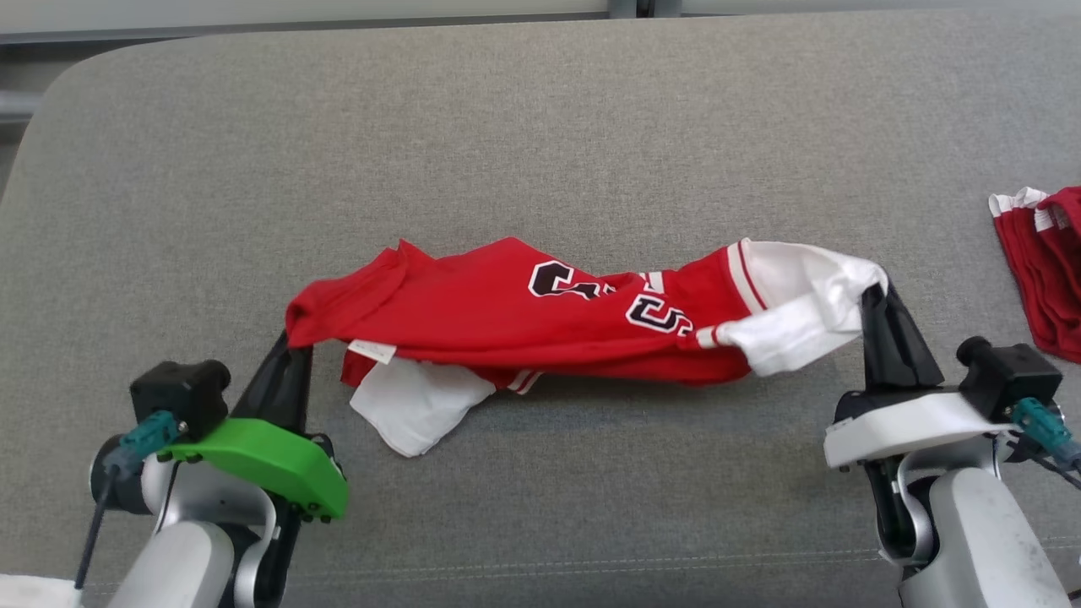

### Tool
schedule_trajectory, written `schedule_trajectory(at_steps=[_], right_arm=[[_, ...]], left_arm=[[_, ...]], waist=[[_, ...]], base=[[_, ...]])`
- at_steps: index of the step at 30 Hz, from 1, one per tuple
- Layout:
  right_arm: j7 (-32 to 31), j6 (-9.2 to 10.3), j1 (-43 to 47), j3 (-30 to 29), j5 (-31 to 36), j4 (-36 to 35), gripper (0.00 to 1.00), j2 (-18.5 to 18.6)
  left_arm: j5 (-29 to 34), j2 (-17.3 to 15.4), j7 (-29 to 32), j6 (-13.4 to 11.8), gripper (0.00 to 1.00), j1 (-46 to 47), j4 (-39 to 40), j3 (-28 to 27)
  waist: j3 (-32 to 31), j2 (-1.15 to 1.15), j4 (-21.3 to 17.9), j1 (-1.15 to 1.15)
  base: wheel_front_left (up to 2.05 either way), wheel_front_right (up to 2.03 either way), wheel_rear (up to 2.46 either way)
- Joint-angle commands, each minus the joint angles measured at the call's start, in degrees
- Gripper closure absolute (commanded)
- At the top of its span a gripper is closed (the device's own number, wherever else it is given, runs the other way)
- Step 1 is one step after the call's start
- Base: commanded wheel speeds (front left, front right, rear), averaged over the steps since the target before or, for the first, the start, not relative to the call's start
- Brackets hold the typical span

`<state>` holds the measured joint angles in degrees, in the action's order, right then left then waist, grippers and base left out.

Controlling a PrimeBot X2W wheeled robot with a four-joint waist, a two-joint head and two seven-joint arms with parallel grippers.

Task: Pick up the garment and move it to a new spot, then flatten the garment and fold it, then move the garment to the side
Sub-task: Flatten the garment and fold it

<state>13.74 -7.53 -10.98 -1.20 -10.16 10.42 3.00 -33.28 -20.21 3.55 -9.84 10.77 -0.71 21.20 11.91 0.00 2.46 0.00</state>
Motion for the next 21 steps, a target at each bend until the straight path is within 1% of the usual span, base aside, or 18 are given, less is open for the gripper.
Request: schedule_trajectory(at_steps=[1,3,12,13,15,17,21], right_arm=[[-0.01,0.09,-1.66,-0.82,-2.53,-1.26,1.00,0.13],[-0.32,0.09,-3.06,-1.33,-5.94,-2.42,1.00,0.09],[-3.22,0.06,-13.34,-0.29,-14.32,-8.21,1.00,1.68],[-3.22,0.06,-13.34,-0.29,-14.32,-8.21,1.00,1.68],[-4.17,0.06,-16.57,-0.02,-14.95,-9.45,1.00,2.89],[-5.15,0.06,-19.70,0.34,-16.00,-10.12,1.00,3.26],[-6.46,0.06,-26.03,0.63,-15.13,-11.54,1.00,5.19]], left_arm=[[0.13,-1.03,0.44,-0.45,1.00,1.69,2.02,-0.71],[0.31,-1.78,1.08,-0.46,1.00,3.33,3.81,-1.21],[1.40,-4.71,4.99,1.17,1.00,14.94,8.19,-2.67],[1.40,-4.71,4.99,1.17,1.00,14.94,8.19,-2.67],[1.26,-5.33,6.40,1.65,1.00,18.22,8.34,-3.04],[1.16,-5.55,7.42,2.25,1.00,21.56,8.08,-3.25],[1.83,-6.27,9.25,3.23,1.00,28.23,7.06,-3.38]], waist=[[-1.01,0.00,-0.29,0.00],[-1.56,0.00,-0.31,0.00],[-3.63,0.00,-1.55,0.00],[-3.63,0.00,-1.55,0.00],[-3.95,0.00,-1.95,0.00],[-4.55,0.00,-2.31,0.00],[-5.51,0.00,-2.68,0.00]], base=[[0.00,0.00,0.00],[0.00,0.00,0.00],[0.00,0.00,0.00],[0.00,0.00,0.00],[0.00,0.00,0.00],[0.00,0.00,0.00],[0.00,0.00,0.00]])
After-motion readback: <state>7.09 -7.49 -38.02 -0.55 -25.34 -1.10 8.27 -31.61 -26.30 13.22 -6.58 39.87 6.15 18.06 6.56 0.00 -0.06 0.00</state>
